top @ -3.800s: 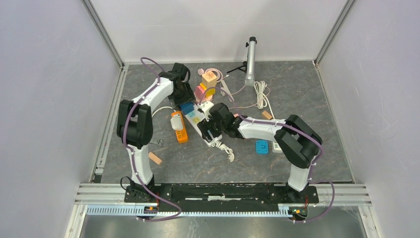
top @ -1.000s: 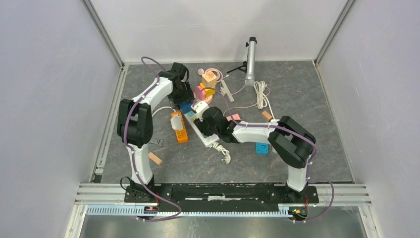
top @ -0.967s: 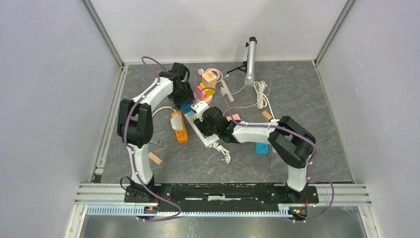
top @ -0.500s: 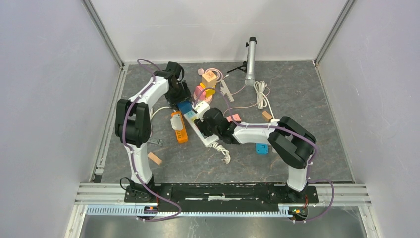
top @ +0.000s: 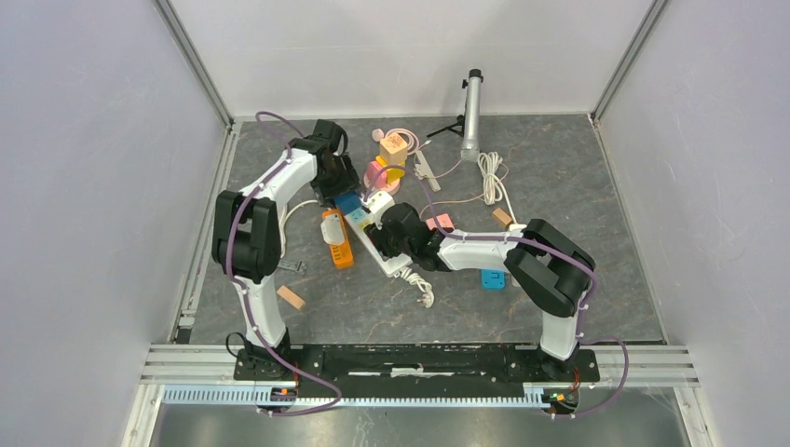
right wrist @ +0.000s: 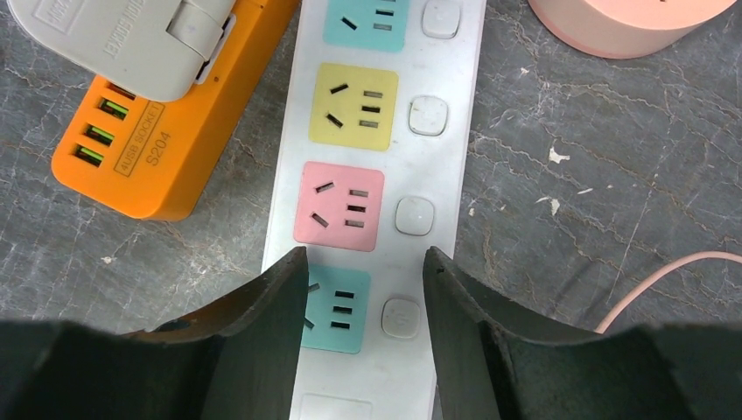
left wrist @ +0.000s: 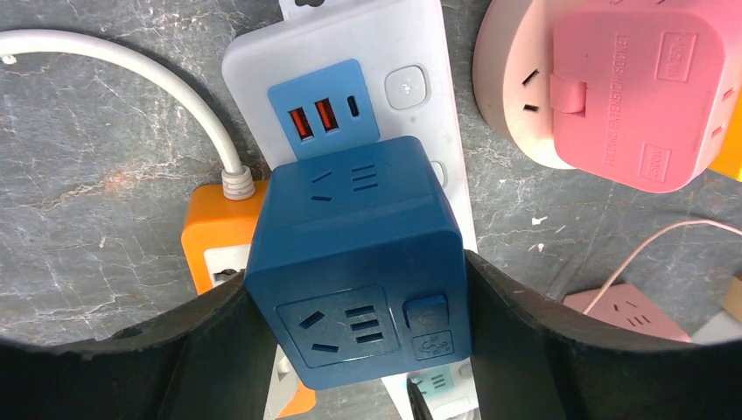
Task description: Pull the plug off the socket
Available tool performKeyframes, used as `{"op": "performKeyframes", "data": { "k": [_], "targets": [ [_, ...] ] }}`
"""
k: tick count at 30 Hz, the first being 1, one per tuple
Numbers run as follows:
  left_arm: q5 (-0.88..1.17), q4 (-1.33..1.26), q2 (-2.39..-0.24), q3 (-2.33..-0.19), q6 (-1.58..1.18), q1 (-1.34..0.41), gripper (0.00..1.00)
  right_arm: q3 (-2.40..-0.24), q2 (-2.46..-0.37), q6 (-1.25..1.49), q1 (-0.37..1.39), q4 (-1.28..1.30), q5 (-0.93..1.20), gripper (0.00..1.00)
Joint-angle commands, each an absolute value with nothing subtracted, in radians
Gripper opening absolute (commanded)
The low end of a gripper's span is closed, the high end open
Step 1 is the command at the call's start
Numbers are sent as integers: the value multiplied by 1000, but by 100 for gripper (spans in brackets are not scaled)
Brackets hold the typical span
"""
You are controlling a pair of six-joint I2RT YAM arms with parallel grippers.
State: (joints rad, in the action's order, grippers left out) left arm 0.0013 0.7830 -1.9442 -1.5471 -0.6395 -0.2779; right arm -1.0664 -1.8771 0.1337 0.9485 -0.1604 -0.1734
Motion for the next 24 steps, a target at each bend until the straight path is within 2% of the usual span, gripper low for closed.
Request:
{"op": "performKeyframes", "data": {
  "k": [1, 8, 17, 24],
  "targets": [
    [191, 769, -1845, -1591, -674, -239, 39, -1010, -1952, 121, 960, 70, -149, 56],
    [370, 762, -1864, -1638, -683, -210, 38, -1019, -1985, 94, 960, 79, -123, 57],
    [342, 835, -1834, -1671, -579, -183, 38, -1024, -2007, 111, 961, 87, -121, 58],
    [385, 819, -1812, -1588, -539, -202, 36, -1043, -2045, 114, 961, 92, -106, 57]
  ]
}}
